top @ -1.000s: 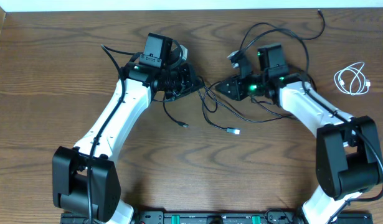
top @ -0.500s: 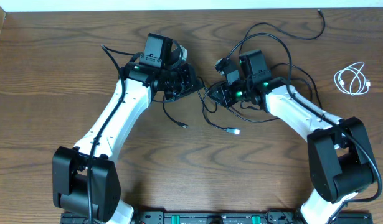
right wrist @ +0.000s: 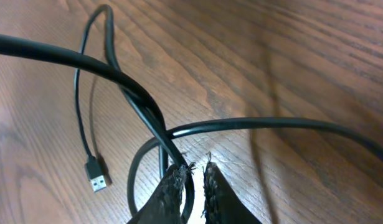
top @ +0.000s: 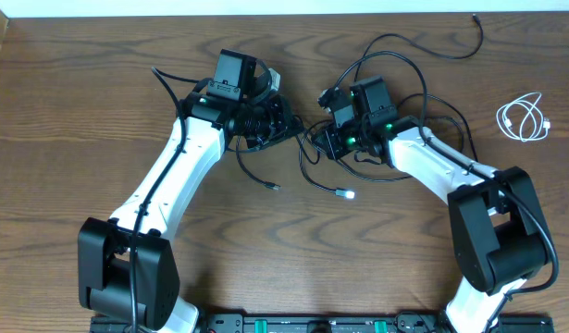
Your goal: Untangle cables
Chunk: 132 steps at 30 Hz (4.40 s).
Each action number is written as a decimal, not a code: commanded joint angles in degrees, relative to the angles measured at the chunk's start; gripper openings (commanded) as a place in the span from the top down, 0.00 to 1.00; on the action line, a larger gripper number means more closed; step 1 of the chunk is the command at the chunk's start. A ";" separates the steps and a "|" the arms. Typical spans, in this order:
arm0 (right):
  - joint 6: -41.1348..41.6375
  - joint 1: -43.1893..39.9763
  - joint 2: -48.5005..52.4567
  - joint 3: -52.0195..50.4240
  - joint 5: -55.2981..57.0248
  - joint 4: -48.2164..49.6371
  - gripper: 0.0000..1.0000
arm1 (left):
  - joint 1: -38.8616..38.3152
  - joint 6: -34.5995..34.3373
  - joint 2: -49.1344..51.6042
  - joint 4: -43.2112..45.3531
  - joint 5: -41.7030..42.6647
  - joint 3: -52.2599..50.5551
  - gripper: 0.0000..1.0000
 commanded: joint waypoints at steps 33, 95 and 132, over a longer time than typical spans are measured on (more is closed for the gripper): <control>21.68 -2.14 4.98 -0.31 29.05 3.58 0.89 | 10.60 -0.74 -33.70 -1.84 -6.21 0.33 0.93; 5.38 -2.40 1.84 17.29 3.65 -21.59 0.48 | 12.46 8.92 -16.92 -13.90 -35.71 0.94 0.93; 3.17 14.60 9.09 17.29 4.59 -13.35 0.36 | 19.04 7.41 2.25 -11.28 -31.06 0.68 0.93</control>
